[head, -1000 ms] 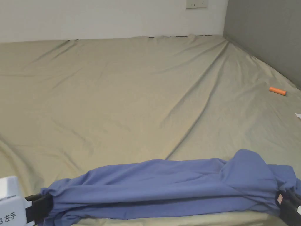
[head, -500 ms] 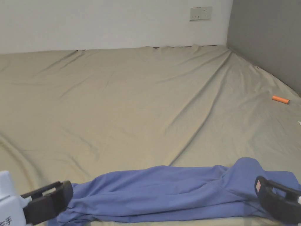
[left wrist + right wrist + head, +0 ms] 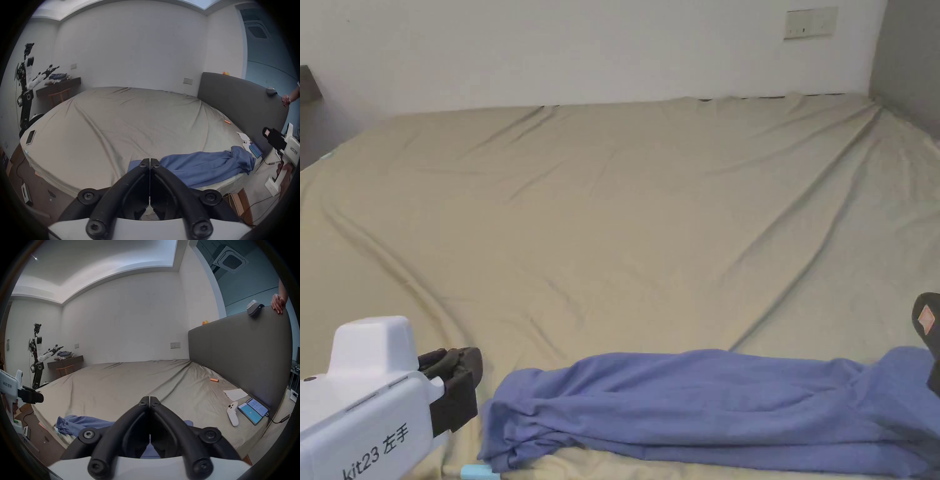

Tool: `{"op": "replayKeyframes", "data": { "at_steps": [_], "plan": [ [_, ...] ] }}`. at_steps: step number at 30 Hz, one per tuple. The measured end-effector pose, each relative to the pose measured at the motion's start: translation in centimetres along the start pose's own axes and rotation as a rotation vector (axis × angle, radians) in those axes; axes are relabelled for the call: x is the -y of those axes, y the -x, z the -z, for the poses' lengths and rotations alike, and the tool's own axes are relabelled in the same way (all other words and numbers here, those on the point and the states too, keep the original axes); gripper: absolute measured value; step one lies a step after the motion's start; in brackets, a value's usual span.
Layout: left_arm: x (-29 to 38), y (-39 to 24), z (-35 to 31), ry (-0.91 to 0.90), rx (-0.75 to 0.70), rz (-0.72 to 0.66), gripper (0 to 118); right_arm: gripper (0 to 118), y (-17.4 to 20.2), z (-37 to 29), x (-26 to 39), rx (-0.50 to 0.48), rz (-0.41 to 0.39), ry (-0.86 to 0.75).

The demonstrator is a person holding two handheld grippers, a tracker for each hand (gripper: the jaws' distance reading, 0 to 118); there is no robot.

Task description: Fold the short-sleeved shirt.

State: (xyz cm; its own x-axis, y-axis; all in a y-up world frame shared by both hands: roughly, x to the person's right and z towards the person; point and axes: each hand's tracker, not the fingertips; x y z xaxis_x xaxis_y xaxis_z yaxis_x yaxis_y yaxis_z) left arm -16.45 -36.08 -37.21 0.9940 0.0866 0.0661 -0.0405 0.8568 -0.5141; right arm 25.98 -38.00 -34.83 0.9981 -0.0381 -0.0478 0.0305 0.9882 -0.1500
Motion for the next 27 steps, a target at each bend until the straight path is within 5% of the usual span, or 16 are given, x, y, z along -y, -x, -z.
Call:
{"op": "replayKeyframes", "data": {
  "at_steps": [1, 2, 3, 4, 5, 7, 18, 23, 27],
  "plan": [
    [0.1, 0.8, 0.6, 0.013, 0.022, -0.048, 10, 0, 0.3, 0.4, 0.1, -0.009, -0.001, 0.005],
    [0.3, 1.8, 1.3, 0.028, 0.048, -0.094, 30, 0, 0.3, 0.5, 0.2, -0.022, 0.005, 0.007],
    [0.4, 3.0, 2.3, 0.061, 0.091, -0.184, 75, 0, 0.2, 0.7, 0.3, -0.039, 0.031, 0.017],
    [1.0, 4.6, 4.1, 0.098, 0.134, -0.289, 107, 0, 0.1, 0.8, 0.4, -0.049, 0.058, 0.018],
    [1.4, 5.5, 5.5, 0.128, 0.167, -0.349, 118, 0, 0.2, 1.0, 0.2, -0.056, 0.082, 0.019],
    [2.4, 6.6, 8.1, 0.202, 0.173, -0.424, 109, 0, 0.2, 1.1, 0.3, -0.072, 0.110, 0.018],
    [5.4, 6.5, 16.7, 0.341, 0.089, -0.317, 106, 0, -1.2, 3.3, 0.4, -0.066, 0.163, 0.070],
    [5.3, 3.9, 17.5, 0.426, 0.041, -0.035, 61, 0, -1.2, 3.8, 0.6, -0.076, 0.153, 0.108],
    [4.3, 4.3, 17.0, 0.454, 0.066, -0.034, 40, 0, -1.6, 3.7, 1.0, -0.080, 0.168, 0.135]
  ]
}}
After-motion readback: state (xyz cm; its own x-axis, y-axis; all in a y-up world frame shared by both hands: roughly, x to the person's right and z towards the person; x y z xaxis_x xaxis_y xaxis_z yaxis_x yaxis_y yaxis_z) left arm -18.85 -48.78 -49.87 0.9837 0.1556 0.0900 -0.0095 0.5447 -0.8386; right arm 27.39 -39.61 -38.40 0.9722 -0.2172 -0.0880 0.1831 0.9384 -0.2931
